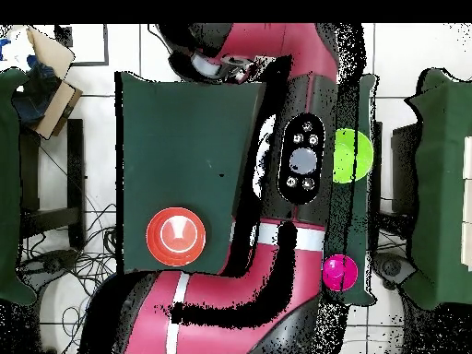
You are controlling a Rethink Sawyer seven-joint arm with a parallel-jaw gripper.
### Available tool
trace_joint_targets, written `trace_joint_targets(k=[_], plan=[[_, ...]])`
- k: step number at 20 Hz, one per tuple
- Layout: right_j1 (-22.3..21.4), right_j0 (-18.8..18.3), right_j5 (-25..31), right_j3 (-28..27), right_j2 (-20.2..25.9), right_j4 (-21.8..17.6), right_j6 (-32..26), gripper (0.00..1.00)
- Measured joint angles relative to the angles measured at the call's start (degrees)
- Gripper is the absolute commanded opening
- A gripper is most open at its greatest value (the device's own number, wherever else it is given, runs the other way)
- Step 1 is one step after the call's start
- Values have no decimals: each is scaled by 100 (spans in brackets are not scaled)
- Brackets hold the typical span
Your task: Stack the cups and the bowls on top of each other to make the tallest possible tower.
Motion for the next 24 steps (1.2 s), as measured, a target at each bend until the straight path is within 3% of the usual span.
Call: trace_joint_targets(k=[13,24], plan=[[603,-35,45,-810,-135,5,0,100],[644,-311,-17,-768,-229,5,0,100]])
